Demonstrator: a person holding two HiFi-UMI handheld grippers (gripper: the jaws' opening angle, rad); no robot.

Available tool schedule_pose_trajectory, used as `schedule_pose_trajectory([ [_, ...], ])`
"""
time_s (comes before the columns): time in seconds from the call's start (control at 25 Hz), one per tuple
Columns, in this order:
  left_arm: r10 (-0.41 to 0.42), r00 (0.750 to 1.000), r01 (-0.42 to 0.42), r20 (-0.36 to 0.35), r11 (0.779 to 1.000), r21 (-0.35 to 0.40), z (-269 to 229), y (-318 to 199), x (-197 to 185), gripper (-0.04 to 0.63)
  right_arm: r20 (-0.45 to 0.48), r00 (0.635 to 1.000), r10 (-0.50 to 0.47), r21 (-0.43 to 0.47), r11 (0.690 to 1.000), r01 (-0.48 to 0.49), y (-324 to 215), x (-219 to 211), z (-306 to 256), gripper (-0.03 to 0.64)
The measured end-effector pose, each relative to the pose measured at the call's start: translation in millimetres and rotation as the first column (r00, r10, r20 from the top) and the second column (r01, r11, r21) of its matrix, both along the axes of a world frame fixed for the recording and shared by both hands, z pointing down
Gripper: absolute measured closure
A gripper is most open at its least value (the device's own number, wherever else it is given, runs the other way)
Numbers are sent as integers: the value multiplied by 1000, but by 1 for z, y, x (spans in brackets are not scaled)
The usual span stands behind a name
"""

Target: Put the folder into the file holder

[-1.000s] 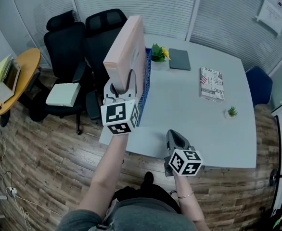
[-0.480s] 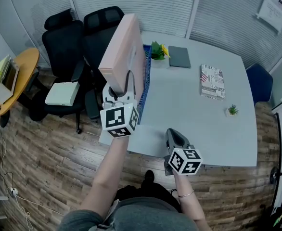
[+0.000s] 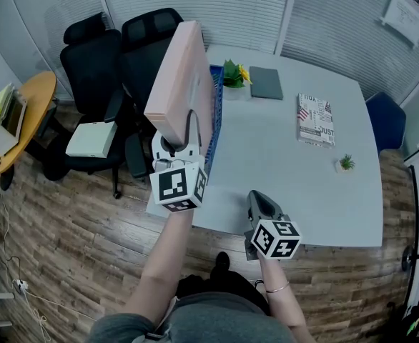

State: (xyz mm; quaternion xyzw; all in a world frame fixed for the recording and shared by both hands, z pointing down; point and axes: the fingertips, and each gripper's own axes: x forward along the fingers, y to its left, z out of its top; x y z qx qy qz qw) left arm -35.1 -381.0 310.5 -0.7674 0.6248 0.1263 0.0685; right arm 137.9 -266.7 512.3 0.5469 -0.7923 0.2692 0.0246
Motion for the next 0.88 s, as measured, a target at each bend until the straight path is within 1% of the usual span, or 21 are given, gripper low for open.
schedule_pose_trajectory([
  [0.56, -6, 1000, 6, -18, 1000, 3, 2, 7, -6, 451, -5, 1000, -1, -8, 1000, 1, -3, -1, 3, 611],
  [0.72, -11, 1000, 11, 0, 1000, 0, 3, 5, -7, 451, -6, 1000, -1, -7, 1000, 1, -4, -3, 2, 611],
  [0.88, 0, 1000, 0, 2, 1000, -13, 9, 2, -6, 451, -8, 1000, -1, -7, 1000, 1, -3, -5, 2, 610],
])
